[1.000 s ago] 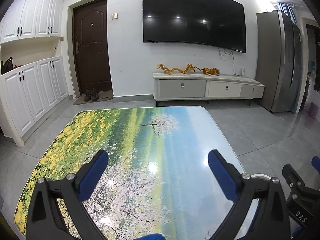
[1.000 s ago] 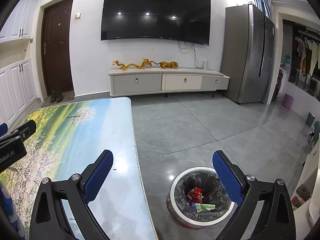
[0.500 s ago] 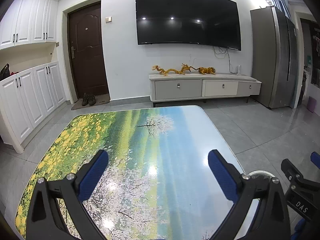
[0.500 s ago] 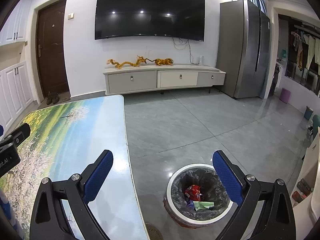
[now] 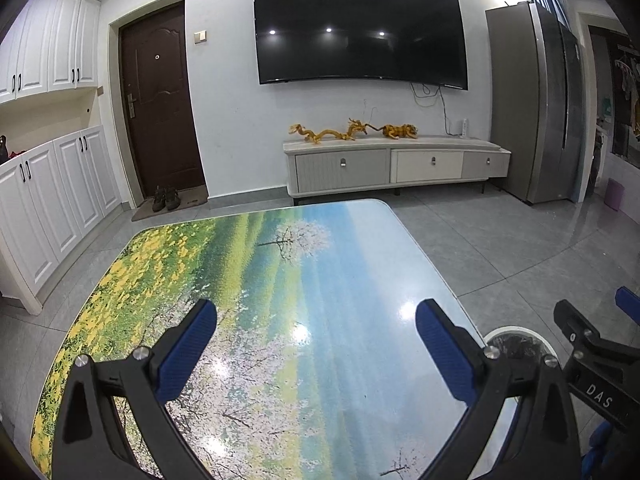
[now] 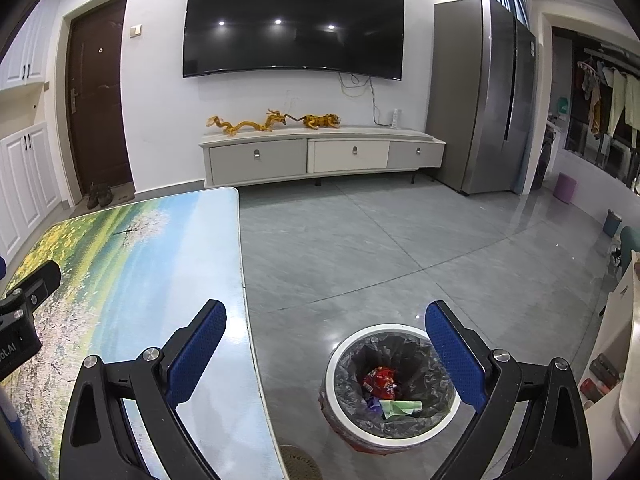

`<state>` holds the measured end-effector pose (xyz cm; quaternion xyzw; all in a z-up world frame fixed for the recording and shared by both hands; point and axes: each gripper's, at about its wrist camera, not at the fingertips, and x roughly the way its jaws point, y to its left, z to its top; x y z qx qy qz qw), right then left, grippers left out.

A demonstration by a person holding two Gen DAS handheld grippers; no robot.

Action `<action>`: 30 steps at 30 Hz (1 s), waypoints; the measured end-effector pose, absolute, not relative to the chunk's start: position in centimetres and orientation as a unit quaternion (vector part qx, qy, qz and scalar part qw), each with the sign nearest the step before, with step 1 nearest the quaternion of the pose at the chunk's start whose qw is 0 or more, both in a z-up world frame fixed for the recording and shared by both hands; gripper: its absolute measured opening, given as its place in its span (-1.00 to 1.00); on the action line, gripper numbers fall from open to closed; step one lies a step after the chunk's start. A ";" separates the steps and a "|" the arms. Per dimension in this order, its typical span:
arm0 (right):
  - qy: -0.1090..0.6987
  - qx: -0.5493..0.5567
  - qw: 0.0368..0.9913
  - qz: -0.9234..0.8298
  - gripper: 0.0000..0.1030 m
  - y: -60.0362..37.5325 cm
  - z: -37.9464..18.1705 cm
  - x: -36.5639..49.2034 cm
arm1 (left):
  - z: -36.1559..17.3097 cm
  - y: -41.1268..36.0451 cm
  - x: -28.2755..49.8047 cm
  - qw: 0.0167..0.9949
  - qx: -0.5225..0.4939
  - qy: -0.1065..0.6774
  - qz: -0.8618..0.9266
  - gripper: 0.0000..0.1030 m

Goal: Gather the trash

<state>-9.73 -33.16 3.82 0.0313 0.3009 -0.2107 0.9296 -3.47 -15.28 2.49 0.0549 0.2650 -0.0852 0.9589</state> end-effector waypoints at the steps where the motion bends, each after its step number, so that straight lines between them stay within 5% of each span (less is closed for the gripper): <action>1: 0.301 0.031 0.929 -0.211 0.91 -33.2 3.8 -9.7 | 2.4 -15.3 -3.5 0.959 0.055 0.266 -0.086 0.95; 30: 0.327 0.032 0.917 -0.227 0.91 -33.8 2.4 -9.7 | 2.0 -15.8 -3.8 0.951 0.063 0.283 -0.107 0.95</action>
